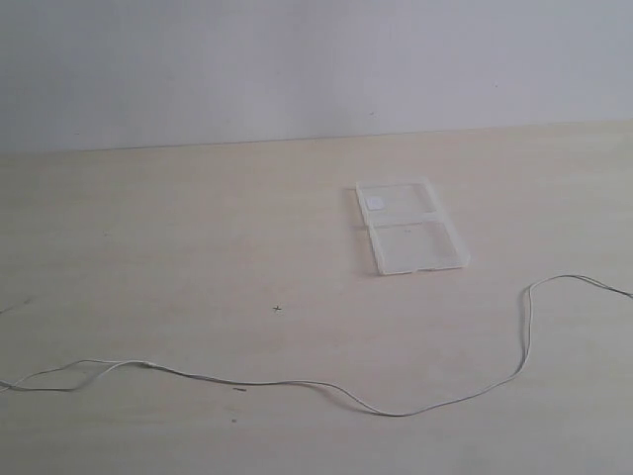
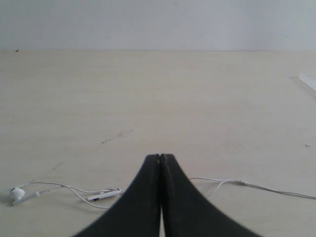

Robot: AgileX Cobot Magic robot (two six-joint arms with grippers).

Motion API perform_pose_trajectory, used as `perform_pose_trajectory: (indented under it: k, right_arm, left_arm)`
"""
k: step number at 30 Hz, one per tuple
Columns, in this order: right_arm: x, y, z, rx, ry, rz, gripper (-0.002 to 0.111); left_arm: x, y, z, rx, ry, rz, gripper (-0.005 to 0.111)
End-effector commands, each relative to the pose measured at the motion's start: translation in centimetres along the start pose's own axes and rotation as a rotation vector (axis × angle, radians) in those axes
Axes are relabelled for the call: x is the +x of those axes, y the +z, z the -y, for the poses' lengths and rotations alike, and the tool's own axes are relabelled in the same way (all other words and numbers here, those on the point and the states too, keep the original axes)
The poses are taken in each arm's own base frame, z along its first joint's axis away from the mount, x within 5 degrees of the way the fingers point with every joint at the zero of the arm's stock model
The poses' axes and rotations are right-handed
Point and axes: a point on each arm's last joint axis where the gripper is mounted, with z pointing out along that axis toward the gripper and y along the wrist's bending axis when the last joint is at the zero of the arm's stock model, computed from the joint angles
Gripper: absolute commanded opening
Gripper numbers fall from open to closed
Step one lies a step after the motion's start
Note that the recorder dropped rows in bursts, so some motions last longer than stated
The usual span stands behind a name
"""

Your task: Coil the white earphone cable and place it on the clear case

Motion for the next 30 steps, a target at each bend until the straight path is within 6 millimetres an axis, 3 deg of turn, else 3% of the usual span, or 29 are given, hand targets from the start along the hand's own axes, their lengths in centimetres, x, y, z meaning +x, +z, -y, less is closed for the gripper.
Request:
perform_pose_trajectory:
  k: [1, 3, 7, 9, 12, 13, 15, 16, 17, 22, 25, 30]
  right_arm:
    - [-0.4, 0.9, 0.3, 0.026, 0.159, 0.032, 0.0]
    - [-0.3, 1.0, 0.3, 0.03, 0.267, 0.031, 0.0]
    - [0.7, 2.4, 0.3, 0.033, 0.292, -0.039, 0.0]
    - [1.9, 3.7, -0.1, 0.013, 0.26, -0.153, 0.0]
    - [3.1, 7.0, -1.7, -0.162, 0.038, -0.457, 0.0]
    - [2.9, 8.6, -3.0, -0.326, -0.12, -0.568, 0.0]
    - [2.1, 11.2, -5.3, -0.618, -0.28, -0.698, 0.0]
    - [1.6, 11.9, -6.0, -0.684, -0.289, -0.725, 0.0]
    - [1.7, 13.9, -7.2, -0.778, -0.295, -0.81, 0.0]
    - [3.1, 17.5, -10.9, -0.977, -0.434, -1.046, 0.0]
    - [5.5, 20.3, -14.0, -0.945, -0.519, -1.161, 0.004]
    - [9.4, 20.6, -18.5, -1.054, -0.61, -1.234, 0.026]
  left_arm:
    - [0.0, 0.0, 0.0, -0.002, -0.004, 0.013, 0.0]
    - [0.0, 0.0, 0.0, -0.002, -0.004, 0.013, 0.0]
    - [0.0, 0.0, 0.0, -0.002, -0.004, 0.013, 0.0]
    - [0.0, 0.0, 0.0, -0.002, -0.004, 0.013, 0.0]
    - [0.0, 0.0, 0.0, -0.002, -0.004, 0.013, 0.0]
    - [0.0, 0.0, 0.0, -0.002, -0.004, 0.013, 0.0]
    - [0.0, 0.0, 0.0, -0.002, -0.004, 0.013, 0.0]
    - [0.0, 0.0, 0.0, -0.002, -0.004, 0.013, 0.0]
    - [0.0, 0.0, 0.0, -0.002, -0.004, 0.013, 0.0]
    - [0.0, 0.0, 0.0, -0.002, -0.004, 0.013, 0.0]
    - [0.0, 0.0, 0.0, -0.002, -0.004, 0.013, 0.0]
    - [0.0, 0.0, 0.0, -0.002, -0.004, 0.013, 0.0]
